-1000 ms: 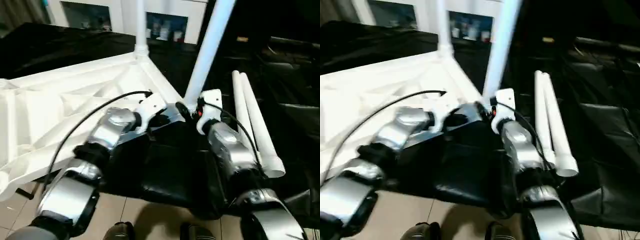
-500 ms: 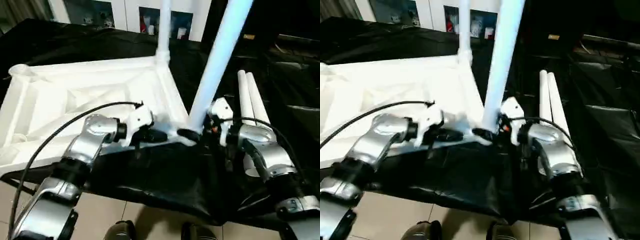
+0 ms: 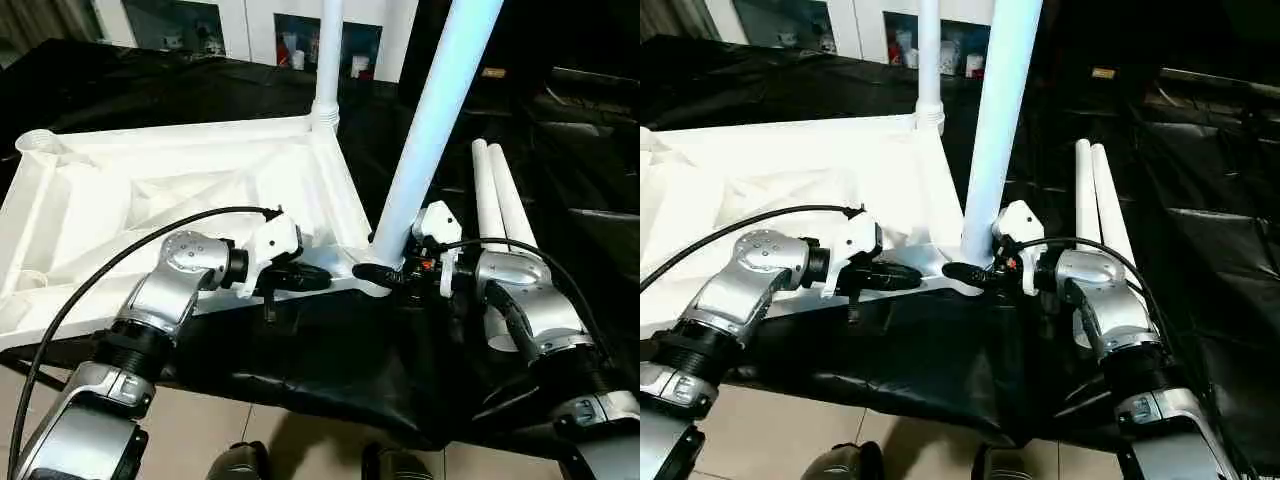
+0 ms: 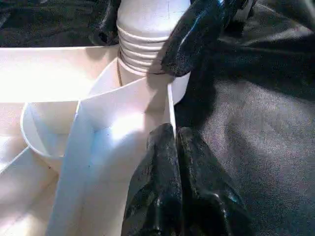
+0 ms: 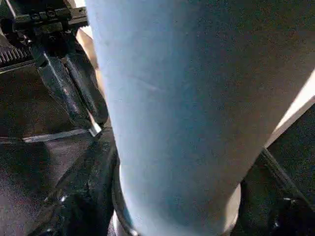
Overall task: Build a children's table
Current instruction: Rotate leg to tighten
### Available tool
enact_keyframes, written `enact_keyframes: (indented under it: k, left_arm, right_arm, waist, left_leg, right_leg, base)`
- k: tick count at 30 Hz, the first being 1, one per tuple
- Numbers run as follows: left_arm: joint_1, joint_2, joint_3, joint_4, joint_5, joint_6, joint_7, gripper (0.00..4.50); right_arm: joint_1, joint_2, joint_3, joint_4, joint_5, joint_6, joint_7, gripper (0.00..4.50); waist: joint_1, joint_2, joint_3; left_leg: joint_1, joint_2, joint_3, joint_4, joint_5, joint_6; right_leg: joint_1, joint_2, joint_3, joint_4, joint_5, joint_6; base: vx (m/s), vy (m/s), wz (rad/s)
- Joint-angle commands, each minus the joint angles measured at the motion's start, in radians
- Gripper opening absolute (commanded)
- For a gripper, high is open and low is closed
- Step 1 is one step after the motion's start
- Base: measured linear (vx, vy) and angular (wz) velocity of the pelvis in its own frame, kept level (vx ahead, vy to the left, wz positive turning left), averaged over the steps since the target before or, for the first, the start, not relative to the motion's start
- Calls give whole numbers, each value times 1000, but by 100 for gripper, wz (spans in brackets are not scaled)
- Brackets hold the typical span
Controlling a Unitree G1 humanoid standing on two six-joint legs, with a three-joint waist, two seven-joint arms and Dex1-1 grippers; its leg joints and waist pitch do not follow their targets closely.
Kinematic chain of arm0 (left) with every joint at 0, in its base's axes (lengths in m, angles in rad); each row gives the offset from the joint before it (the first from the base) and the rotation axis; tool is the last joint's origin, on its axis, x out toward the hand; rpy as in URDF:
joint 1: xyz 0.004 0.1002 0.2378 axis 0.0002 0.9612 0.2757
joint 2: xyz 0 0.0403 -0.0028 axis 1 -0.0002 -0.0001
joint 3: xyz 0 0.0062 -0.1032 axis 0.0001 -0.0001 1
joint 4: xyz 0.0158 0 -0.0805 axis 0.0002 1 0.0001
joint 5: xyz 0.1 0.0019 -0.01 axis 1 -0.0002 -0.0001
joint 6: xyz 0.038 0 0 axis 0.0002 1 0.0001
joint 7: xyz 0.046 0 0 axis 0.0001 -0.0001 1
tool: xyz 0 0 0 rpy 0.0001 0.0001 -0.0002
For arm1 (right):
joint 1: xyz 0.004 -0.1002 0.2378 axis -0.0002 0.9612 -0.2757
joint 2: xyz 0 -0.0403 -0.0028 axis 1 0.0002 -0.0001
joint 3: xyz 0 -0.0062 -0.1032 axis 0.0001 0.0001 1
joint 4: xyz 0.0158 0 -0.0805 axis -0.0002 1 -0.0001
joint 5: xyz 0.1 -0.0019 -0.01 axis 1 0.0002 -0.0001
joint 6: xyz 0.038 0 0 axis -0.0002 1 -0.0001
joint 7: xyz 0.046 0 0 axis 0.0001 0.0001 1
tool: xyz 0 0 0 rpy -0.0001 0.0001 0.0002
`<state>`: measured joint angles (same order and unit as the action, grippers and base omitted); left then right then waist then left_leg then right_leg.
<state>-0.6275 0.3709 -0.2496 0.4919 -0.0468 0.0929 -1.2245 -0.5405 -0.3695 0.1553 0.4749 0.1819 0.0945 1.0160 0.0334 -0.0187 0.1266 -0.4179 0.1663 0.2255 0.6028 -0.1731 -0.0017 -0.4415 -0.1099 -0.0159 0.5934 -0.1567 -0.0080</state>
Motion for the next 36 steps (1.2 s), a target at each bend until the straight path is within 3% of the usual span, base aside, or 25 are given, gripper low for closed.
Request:
enact_keyframes:
  k: [1,6,7,8,12,13,15,16,20,24,26,31,32,33,36]
  left_arm:
    - [0,-20,-28,-64,-40,-8,-59,0]
    - [1,-20,-28,-62,-37,-6,-53,0]
    - [-7,-35,-22,-36,-7,5,15,0]
    - [-9,-37,-21,-31,-4,7,25,0]
    - [-59,-116,19,93,61,73,284,0]
    - [-59,-116,19,93,61,73,284,0]
    - [-90,-156,47,155,79,135,422,0]
    - [-107,-173,61,187,84,165,483,0]
    - [-137,-202,83,252,85,182,576,0]
    - [-142,-200,74,254,90,152,540,0]
    - [-139,-195,69,247,91,149,523,0]
    - [-112,-149,24,193,102,130,402,0]
    - [-106,-132,8,180,107,132,375,0]
    - [-96,-106,-13,158,112,140,333,0]
    - [-84,-56,-53,133,116,140,252,0]
  right_arm:
    - [-3,1,27,3,-28,-3,3,273]
    - [-3,16,18,18,-37,7,-41,272]
    - [-14,58,-15,59,-56,10,-171,272]
    - [-15,62,-19,62,-56,11,-183,272]
    - [-29,173,-99,137,-62,48,-479,272]
    - [-29,173,-99,137,-62,48,-479,272]
    - [-40,221,-135,178,-66,65,-626,272]
    - [-46,246,-154,202,-66,71,-702,272]
    - [-62,304,-182,256,-57,55,-824,271]
    - [-84,333,-166,274,-65,17,-792,271]
    - [-85,332,-161,270,-67,12,-776,271]
    - [-79,299,-143,219,-67,-16,-670,271]
    - [-74,283,-139,197,-66,-19,-644,326]
    - [-64,255,-132,161,-59,-19,-595,340]
    - [-51,197,-112,107,-54,-19,-518,349]
  waist:
    - [-1,1,-79]
    - [-3,0,-77]
    - [-5,-1,-77]
    - [-7,1,-75]
    - [-12,3,-74]
    - [-12,1,-72]
    - [-12,-1,-75]
    - [-11,2,-72]
    - [-9,0,-72]
    - [-10,-1,-72]
    - [-11,-1,-74]
    - [-10,-5,-76]
    - [-9,-4,-78]
    - [-9,-9,-81]
    - [-10,-5,-86]
  left_leg:
    - [45,61,-28,-83,-184,76]
    - [44,61,-30,-85,-200,67]
    - [44,61,-29,-85,-201,65]
    - [43,61,-29,-87,-205,59]
    - [49,58,-30,-93,-279,0]
    - [51,58,-32,-96,-287,-7]
    - [50,57,-32,-96,-288,-14]
    - [57,57,-29,-97,-304,-21]
    - [55,53,-34,-100,-338,-32]
    - [51,55,-39,-109,-357,-31]
    - [50,55,-39,-110,-344,-29]
    - [46,55,-34,-104,-283,7]
    - [46,54,-33,-103,-272,14]
    - [41,54,-33,-99,-234,31]
    - [40,55,-29,-90,-137,70]
  right_leg:
    - [48,-30,22,-49,-128,-273]
    - [47,-30,23,-52,-155,-264]
    - [45,-30,24,-52,-156,-263]
    - [42,-30,25,-53,-165,-262]
    - [34,-27,27,-64,-264,-229]
    - [34,-28,27,-68,-278,-224]
    - [34,-27,27,-68,-278,-211]
    - [26,-25,28,-73,-291,-206]
    - [27,-28,27,-81,-336,-174]
    - [32,-27,23,-84,-343,-147]
    - [35,-28,22,-83,-319,-150]
    - [42,-30,24,-77,-246,-175]
    - [43,-31,25,-75,-238,-179]
    - [51,-32,24,-69,-201,-183]
    - [55,-29,22,-54,-85,-232]
  base:
    - [0,0,0]
    - [0,0,0]
    - [0,0,0]
    - [0,0,0]
    - [0,0,0]
    - [0,0,0]
    - [0,0,0]
    - [0,0,0]
    - [0,0,0]
    - [0,0,0]
    - [0,0,0]
    - [0,0,0]
    - [0,0,0]
    - [0,0,0]
    - [0,0,0]
